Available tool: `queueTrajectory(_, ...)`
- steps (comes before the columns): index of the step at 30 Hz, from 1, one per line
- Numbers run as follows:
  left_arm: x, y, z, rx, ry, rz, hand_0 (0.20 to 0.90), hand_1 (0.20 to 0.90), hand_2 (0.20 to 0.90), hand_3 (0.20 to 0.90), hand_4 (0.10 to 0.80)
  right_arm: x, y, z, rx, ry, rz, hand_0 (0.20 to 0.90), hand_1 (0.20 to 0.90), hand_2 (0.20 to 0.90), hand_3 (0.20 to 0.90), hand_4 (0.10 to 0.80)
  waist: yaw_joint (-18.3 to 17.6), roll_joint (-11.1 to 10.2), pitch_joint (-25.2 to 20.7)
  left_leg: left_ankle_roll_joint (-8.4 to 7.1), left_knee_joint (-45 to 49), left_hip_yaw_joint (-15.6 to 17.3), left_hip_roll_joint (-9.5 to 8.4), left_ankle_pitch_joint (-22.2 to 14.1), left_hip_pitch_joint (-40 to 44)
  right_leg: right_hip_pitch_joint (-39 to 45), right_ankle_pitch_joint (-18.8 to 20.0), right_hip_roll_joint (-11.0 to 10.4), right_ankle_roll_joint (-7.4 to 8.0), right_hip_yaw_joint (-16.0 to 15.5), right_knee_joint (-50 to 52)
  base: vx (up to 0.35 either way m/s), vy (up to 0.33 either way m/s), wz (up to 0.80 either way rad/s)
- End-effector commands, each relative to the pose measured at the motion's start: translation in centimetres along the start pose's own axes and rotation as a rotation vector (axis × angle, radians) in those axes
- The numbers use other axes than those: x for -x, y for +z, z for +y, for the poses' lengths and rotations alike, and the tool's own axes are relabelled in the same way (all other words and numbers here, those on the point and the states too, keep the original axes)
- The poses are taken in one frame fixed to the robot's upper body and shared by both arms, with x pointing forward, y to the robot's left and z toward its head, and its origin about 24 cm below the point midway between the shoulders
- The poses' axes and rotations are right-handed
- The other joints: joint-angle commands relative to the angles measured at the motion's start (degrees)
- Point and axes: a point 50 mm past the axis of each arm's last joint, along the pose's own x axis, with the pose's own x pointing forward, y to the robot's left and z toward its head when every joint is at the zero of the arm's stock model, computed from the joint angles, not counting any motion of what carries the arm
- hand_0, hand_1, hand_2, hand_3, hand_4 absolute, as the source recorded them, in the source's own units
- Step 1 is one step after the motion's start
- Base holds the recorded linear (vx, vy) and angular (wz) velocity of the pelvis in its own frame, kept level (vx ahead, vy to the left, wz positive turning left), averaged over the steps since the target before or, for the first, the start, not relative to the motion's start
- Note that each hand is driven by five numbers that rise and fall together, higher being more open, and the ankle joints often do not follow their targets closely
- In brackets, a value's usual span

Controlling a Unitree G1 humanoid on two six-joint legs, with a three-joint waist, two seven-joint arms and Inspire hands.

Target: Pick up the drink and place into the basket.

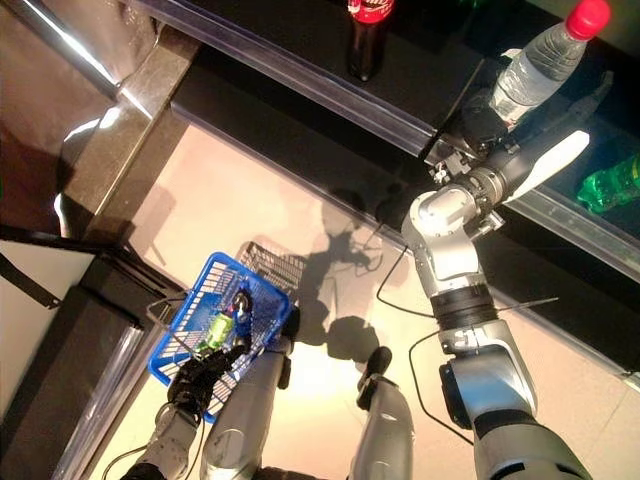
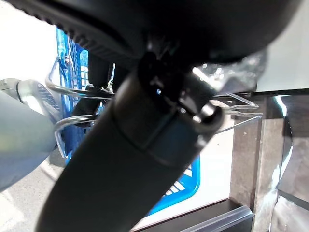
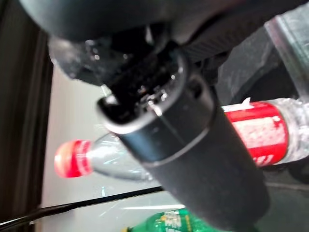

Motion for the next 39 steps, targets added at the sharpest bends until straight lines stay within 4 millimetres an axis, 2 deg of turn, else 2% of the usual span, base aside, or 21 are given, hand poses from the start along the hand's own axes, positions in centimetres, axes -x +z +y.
queueTrajectory(1, 0.6, 2.9, 1.0, -0.028, -0.052, -0.167, 0.3, 0.3, 0.3, 0.2, 0.1, -3.1, 7.6, 0.3, -0.158, -0.002, -0.261, 0.9, 0.9, 0.9, 0.9, 0.8, 0.52, 1.19, -1.09, 1.75, 0.15, -0.5, -3.63, -3.3, 0.98, -0.92, 2.12, 1.74, -2.44, -1.43, -0.31, 0.0, 0.0, 0.0)
queueTrajectory(12, 0.6, 3.7, 0.9, -0.033, -0.069, -0.174, 0.3, 0.3, 0.3, 0.2, 0.1, -5.2, 10.1, 1.1, -0.132, -0.014, -0.322, 0.9, 0.9, 0.9, 0.9, 0.8, 1.95, 1.92, -1.09, 2.29, 0.65, -0.72, -4.28, -3.39, -2.17, -4.44, 2.12, 1.36, -2.12, -1.75, 1.19, 0.0, 0.0, 0.0)
queueTrajectory(24, 0.8, 4.2, 1.0, -0.022, -0.073, -0.18, 0.3, 0.3, 0.3, 0.2, 0.1, -5.6, 12.5, 1.7, -0.132, -0.022, -0.395, 0.9, 0.9, 0.9, 0.9, 0.8, 2.78, 2.15, -1.09, 2.5, 1.81, -0.53, -4.24, -3.73, -5.18, -7.43, 1.87, 1.0, -1.94, -1.93, 2.74, 0.006, -0.001, 0.0)
queueTrajectory(25, 0.9, 4.1, 1.2, -0.028, -0.069, -0.174, 0.3, 0.3, 0.3, 0.2, 0.1, -5.8, 12.5, 1.6, -0.115, -0.032, -0.402, 0.547, 0.547, 0.547, 0.488, 0.388, 2.83, 1.99, -1.09, 2.25, 2.25, -0.74, -4.37, -5.3, -4.4, -6.95, 0.47, 0.9, -1.34, -1.22, 3.51, 0.0, 0.0, 0.0)
queueTrajectory(26, 0.8, 4.3, 1.2, -0.025, -0.07, -0.18, 0.3, 0.3, 0.3, 0.2, 0.1, -5.9, 12.9, 1.5, -0.121, -0.037, -0.406, 0.3, 0.3, 0.3, 0.2, 0.1, 2.97, 2.06, -1.09, 2.63, 2.19, -0.51, -4.14, -3.98, -5.68, -8.03, 1.8, 0.94, -1.88, -1.96, 3.23, 0.0, 0.001, 0.03)
queueTrajectory(28, 0.9, 4.3, 1.5, -0.024, -0.065, -0.179, 0.3, 0.3, 0.3, 0.2, 0.1, -6.2, 12.8, 1.4, -0.115, -0.041, -0.402, 0.3, 0.3, 0.3, 0.2, 0.1, 2.9, 1.73, -1.09, 2.29, 2.42, -0.62, -4.2, -5.51, -4.65, -7.22, 0.34, 0.98, -1.31, -1.26, 3.73, 0.037, -0.011, 0.04)
queueTrajectory(32, 1.0, 4.6, 1.7, -0.024, -0.067, -0.191, 0.3, 0.3, 0.3, 0.2, 0.1, -6.7, 12.5, 0.9, -0.115, -0.042, -0.391, 0.3, 0.3, 0.3, 0.2, 0.1, 2.83, 1.5, -1.09, 2.34, 3.0, -0.63, -4.07, -5.89, -4.76, -7.37, 0.08, 0.89, -1.3, -1.34, 4.35, 0.019, -0.006, 0.0)
queueTrajectory(39, 0.9, 5.1, 1.8, -0.015, -0.069, -0.213, 0.3, 0.3, 0.3, 0.2, 0.1, -6.6, 12.7, 0.9, -0.128, -0.028, -0.42, 0.3, 0.3, 0.3, 0.2, 0.1, 2.87, 1.51, -1.09, 2.33, 4.88, -0.97, -4.25, -6.84, -4.28, -6.72, -1.16, 0.73, -1.97, -1.92, 6.3, -0.029, -0.024, 0.0)
